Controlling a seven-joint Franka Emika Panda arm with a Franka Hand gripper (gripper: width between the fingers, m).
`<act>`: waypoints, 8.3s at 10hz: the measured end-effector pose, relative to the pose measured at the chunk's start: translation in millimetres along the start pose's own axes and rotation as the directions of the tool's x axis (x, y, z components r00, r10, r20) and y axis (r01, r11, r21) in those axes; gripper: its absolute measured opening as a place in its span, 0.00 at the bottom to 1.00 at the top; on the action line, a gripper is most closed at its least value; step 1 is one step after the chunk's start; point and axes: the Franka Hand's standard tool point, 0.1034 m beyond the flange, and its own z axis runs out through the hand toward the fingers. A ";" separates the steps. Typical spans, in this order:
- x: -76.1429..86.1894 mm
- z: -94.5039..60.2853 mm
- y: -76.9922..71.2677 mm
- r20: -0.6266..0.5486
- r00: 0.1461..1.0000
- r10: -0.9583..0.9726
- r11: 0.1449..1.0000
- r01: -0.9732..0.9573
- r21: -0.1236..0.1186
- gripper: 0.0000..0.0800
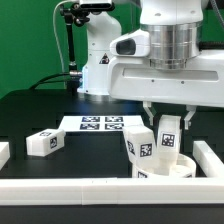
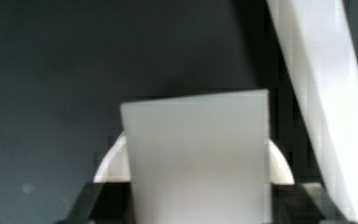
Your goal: Assemble stool
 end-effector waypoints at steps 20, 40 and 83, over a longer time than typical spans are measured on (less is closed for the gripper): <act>76.3 -23.2 156.2 0.032 0.999 0.021 1.000 -0.021 0.002 0.81; 65.4 -4.0 271.1 0.564 0.812 0.151 0.988 -0.128 -0.081 0.81; -20.8 13.5 194.8 0.651 0.723 0.230 0.973 -0.148 -0.179 0.41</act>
Offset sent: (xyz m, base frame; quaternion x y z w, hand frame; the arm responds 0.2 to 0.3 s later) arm 0.0000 0.0000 0.0000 0.0000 0.0000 0.0000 1.0000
